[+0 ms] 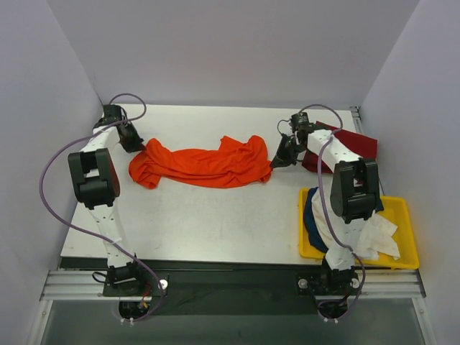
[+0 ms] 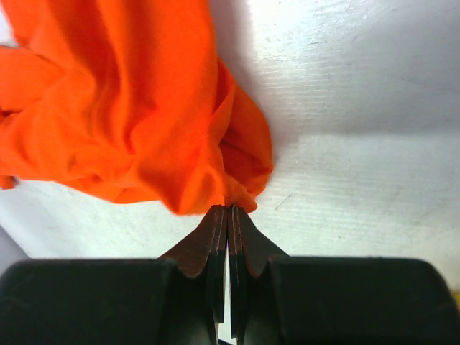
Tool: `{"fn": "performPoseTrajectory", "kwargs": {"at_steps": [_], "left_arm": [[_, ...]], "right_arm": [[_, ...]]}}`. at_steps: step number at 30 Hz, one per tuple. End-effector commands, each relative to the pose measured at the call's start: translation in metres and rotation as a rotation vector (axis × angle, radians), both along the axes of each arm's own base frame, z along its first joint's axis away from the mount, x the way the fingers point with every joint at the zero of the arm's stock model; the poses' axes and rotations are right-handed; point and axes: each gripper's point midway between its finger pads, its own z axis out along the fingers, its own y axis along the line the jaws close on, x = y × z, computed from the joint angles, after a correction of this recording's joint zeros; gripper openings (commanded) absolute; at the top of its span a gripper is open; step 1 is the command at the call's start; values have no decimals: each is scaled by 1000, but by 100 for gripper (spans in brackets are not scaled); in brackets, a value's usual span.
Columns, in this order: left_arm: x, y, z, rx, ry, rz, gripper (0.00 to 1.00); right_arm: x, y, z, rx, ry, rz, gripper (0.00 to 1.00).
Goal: Fold and stack the t-shirts
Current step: Flatten out the tshirt
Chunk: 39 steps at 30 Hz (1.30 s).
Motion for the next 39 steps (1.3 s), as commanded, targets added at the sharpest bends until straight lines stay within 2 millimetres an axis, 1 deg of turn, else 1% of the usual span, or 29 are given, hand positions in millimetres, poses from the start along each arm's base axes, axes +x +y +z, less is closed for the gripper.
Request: {"fn": "performPoseTrajectory", "kwargs": {"at_steps": [1, 3, 4, 5, 7, 8, 9, 11, 12, 13, 14, 15, 16, 17, 18, 21, 23, 24, 27, 28, 30, 31, 32, 33, 34, 36, 37, 38, 39], "left_arm": [[23, 6, 82, -26, -178, 46, 0], [33, 6, 112, -76, -265, 101, 0], [37, 7, 123, -96, -296, 118, 0], [44, 7, 144, -124, -345, 141, 0], [54, 2, 169, -153, -397, 132, 0], [61, 1, 191, -168, -442, 127, 0], [63, -4, 204, -189, -460, 113, 0], [64, -7, 227, -216, -500, 108, 0], [65, -4, 246, -218, -540, 113, 0], [65, -3, 257, -236, -560, 127, 0], [64, -3, 273, -252, -593, 124, 0], [65, 3, 297, -261, -647, 127, 0], [66, 4, 310, -273, -673, 127, 0], [65, 3, 322, -299, -689, 122, 0], [62, 4, 343, -299, -727, 113, 0], [52, 3, 367, -300, -761, 91, 0], [42, 0, 385, -305, -810, 68, 0], [39, 4, 389, -313, -823, 71, 0], [32, -1, 393, -387, -815, 31, 0], [28, 1, 397, -377, -820, 21, 0], [20, 2, 394, -359, -794, 24, 0], [9, 1, 406, -341, -815, 18, 0], [5, 5, 400, -339, -803, 31, 0], [-1, 7, 403, -335, -808, 39, 0], [-14, 6, 418, -326, -835, 39, 0], [-26, 8, 416, -321, -817, 55, 0], [-38, 6, 426, -300, -835, 52, 0], [-43, 5, 425, -294, -826, 62, 0], [-46, 2, 415, -297, -801, 65, 0]], "right_arm": [[11, -4, 79, 61, -138, -62, 0], [15, -5, 104, 80, -191, -74, 0], [17, -5, 113, 88, -210, -78, 0], [23, -6, 129, 101, -245, -87, 0], [25, -5, 151, 118, -289, -90, 0], [28, -5, 161, 126, -309, -92, 0], [32, -5, 182, 136, -357, -95, 0], [34, -5, 202, 146, -403, -94, 0], [36, -6, 223, 157, -452, -94, 0], [37, -6, 234, 159, -478, -97, 0], [38, -7, 245, 163, -507, -99, 0], [37, -10, 258, 165, -539, -102, 0], [39, -12, 278, 170, -587, -104, 0], [38, -14, 287, 167, -611, -106, 0], [35, -16, 300, 168, -644, -108, 0], [26, -22, 336, 155, -741, -111, 0], [18, -26, 353, 143, -793, -108, 0], [16, -27, 357, 141, -806, -108, 0], [9, -34, 373, 133, -850, -118, 0], [7, -35, 378, 128, -866, -124, 0], [0, -40, 396, 121, -910, -144, 0], [-3, -42, 403, 121, -928, -152, 0], [-6, -43, 409, 120, -947, -156, 0], [-13, -46, 423, 121, -983, -162, 0], [-17, -49, 428, 113, -998, -178, 0], [-30, -53, 444, 107, -1046, -187, 0], [-32, -58, 447, 90, -1061, -202, 0], [-36, -61, 450, 83, -1071, -212, 0], [-43, -64, 456, 77, -1091, -221, 0]]}}
